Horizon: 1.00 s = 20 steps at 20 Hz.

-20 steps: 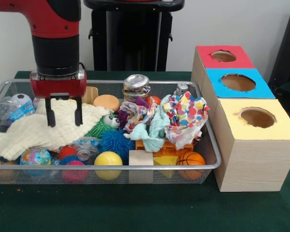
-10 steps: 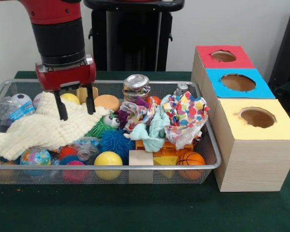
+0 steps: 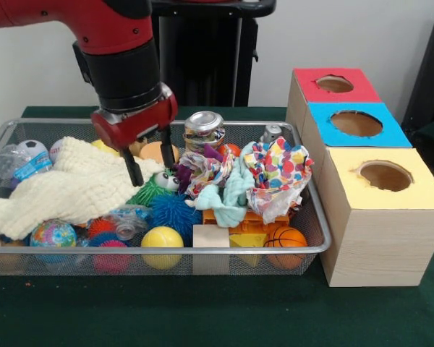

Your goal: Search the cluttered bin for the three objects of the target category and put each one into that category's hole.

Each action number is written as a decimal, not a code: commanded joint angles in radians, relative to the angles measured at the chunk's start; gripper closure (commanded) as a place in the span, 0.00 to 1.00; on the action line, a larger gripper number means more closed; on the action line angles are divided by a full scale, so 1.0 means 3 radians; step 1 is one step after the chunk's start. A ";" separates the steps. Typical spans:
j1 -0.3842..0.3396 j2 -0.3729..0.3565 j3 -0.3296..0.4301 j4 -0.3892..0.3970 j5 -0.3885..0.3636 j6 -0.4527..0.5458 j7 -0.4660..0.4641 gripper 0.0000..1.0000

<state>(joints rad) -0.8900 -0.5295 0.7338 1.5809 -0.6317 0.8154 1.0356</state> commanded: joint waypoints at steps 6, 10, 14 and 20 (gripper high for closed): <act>0.0060 0.0313 0.0213 -0.0403 -0.0273 0.0358 -0.1402 0.00; 0.0012 0.0331 0.0234 -0.0553 -0.0075 0.0473 -0.1322 0.00; -0.0014 0.0360 0.0276 -0.0616 0.0020 0.0480 -0.1277 0.00; -0.0027 0.0410 0.0257 -0.0565 -0.0103 0.0429 -0.1394 0.00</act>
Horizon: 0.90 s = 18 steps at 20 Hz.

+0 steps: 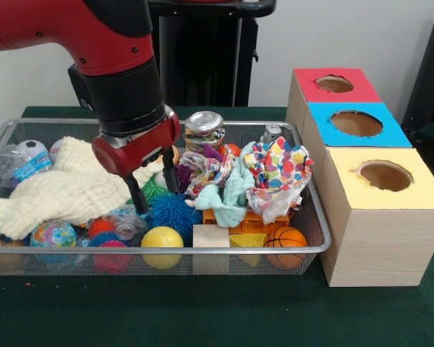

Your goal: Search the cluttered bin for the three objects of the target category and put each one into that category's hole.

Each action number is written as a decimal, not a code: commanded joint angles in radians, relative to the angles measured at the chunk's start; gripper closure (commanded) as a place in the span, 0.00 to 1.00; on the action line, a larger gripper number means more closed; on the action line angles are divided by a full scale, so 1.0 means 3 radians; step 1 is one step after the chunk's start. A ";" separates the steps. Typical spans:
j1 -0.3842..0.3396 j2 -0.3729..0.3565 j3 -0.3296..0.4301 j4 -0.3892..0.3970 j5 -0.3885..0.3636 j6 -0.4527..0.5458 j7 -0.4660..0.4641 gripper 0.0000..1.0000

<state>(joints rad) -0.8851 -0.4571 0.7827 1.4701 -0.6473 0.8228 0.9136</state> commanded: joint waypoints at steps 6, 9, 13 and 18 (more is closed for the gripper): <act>-0.0144 0.0285 0.0065 -0.0201 -0.0147 0.0381 -0.1199 0.00; -0.0208 0.0351 0.0078 -0.0138 -0.0145 0.0360 -0.1252 0.00; -0.0248 0.0416 0.0090 -0.0003 -0.0144 0.0344 -0.1247 0.00; -0.0323 0.0499 0.0097 0.0215 -0.0197 0.0203 -0.1207 0.00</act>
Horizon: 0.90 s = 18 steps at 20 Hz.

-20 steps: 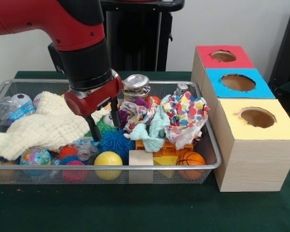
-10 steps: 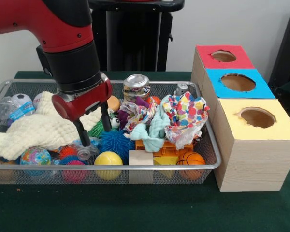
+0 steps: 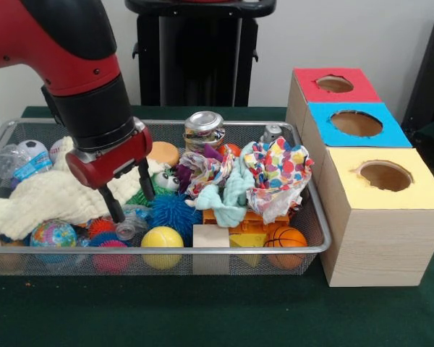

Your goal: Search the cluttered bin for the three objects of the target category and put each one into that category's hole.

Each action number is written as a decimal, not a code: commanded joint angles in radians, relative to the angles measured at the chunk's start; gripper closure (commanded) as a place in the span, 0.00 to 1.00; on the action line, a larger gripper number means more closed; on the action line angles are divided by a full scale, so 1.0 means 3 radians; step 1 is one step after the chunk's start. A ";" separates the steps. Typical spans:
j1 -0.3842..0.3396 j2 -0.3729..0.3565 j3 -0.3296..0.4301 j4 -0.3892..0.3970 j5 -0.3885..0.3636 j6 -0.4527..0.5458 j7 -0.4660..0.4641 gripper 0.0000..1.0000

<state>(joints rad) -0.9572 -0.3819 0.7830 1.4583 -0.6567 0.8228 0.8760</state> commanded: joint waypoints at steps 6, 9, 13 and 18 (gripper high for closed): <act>-0.0110 0.0389 0.0080 0.0315 -0.0228 0.0070 -0.1051 0.00; -0.0104 0.0436 0.0082 0.0311 -0.0275 -0.0021 -0.1019 0.00; -0.0105 0.0445 0.0079 0.0260 -0.0425 -0.0185 -0.1069 0.00; -0.0093 0.0474 0.0106 0.0111 -0.0482 -0.0187 -0.1124 0.00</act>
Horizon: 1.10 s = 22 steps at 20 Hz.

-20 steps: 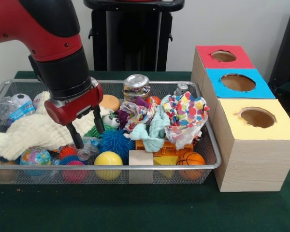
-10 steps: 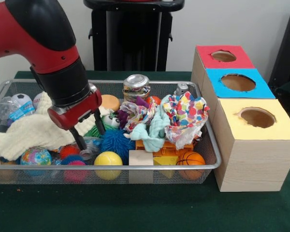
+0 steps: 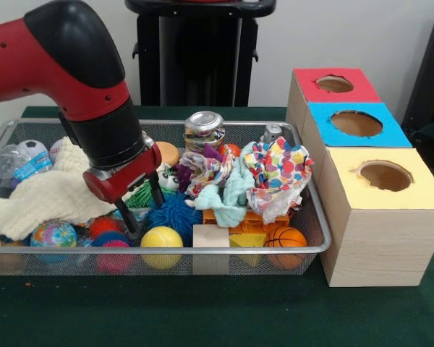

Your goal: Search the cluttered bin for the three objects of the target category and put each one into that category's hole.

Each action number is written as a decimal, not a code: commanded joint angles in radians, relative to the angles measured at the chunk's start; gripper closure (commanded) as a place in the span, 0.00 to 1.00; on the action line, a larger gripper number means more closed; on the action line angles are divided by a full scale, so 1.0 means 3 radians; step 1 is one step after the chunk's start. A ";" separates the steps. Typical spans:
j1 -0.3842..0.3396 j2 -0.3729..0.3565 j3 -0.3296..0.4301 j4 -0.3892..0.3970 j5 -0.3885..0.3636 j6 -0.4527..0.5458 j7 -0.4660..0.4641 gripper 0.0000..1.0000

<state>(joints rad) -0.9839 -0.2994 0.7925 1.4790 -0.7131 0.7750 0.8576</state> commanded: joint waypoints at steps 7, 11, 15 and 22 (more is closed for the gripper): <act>0.0002 0.0192 0.0122 -0.0094 -0.0238 0.0256 -0.1235 0.00; -0.0002 0.0239 0.0126 -0.0107 -0.0227 0.0328 -0.1321 0.00; -0.0058 0.0295 0.0134 -0.0041 -0.0241 0.0308 -0.1469 0.00; -0.0049 0.0393 0.0120 -0.0184 -0.0183 0.0422 -0.1715 0.00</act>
<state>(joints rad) -0.9974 -0.2643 0.8137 1.4772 -0.7388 0.7701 0.7014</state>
